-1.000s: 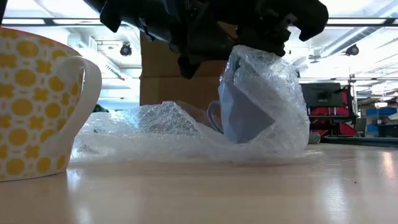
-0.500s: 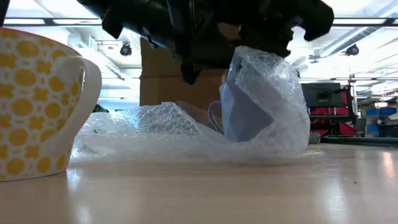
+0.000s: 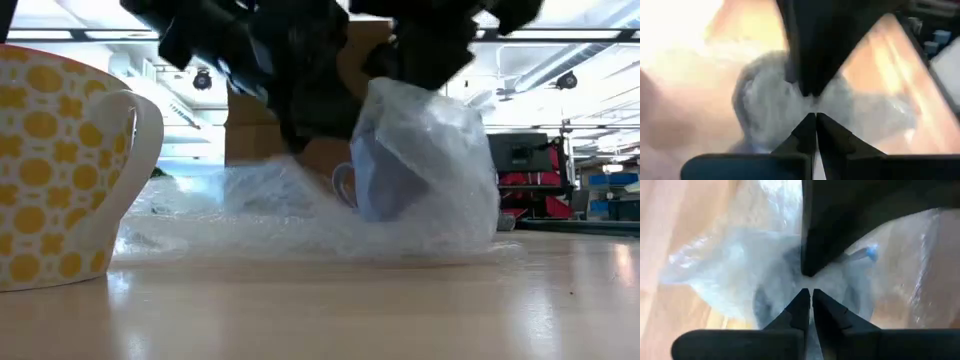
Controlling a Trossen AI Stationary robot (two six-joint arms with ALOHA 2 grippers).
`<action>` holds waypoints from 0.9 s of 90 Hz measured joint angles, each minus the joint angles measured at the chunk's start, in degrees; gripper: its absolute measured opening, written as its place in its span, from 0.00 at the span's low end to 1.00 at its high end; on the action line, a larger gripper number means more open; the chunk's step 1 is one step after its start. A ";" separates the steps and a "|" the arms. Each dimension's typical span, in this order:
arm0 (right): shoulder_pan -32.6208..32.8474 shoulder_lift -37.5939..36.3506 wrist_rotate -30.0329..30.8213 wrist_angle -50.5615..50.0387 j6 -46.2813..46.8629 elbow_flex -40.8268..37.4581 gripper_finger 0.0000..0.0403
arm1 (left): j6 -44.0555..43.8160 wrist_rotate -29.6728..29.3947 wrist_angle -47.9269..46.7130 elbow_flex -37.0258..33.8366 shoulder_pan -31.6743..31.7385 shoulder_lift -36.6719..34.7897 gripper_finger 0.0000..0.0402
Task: Wrap mug
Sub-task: Wrap the blue mug with the right bubble wrap
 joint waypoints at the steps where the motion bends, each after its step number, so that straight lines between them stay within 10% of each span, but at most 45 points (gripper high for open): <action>1: -0.01 0.01 0.01 -0.04 0.23 -0.10 0.02 | -0.10 -0.24 -0.31 -0.07 0.00 -0.03 0.00; 30: 0.10 -0.03 -0.49 1.48 3.16 -0.27 0.04 | -1.44 -0.41 6.42 -0.37 0.17 0.44 0.00; 81: -0.19 -4.43 -1.01 -15.87 2.56 12.45 0.41 | -1.98 0.60 7.78 -0.81 0.37 0.58 0.00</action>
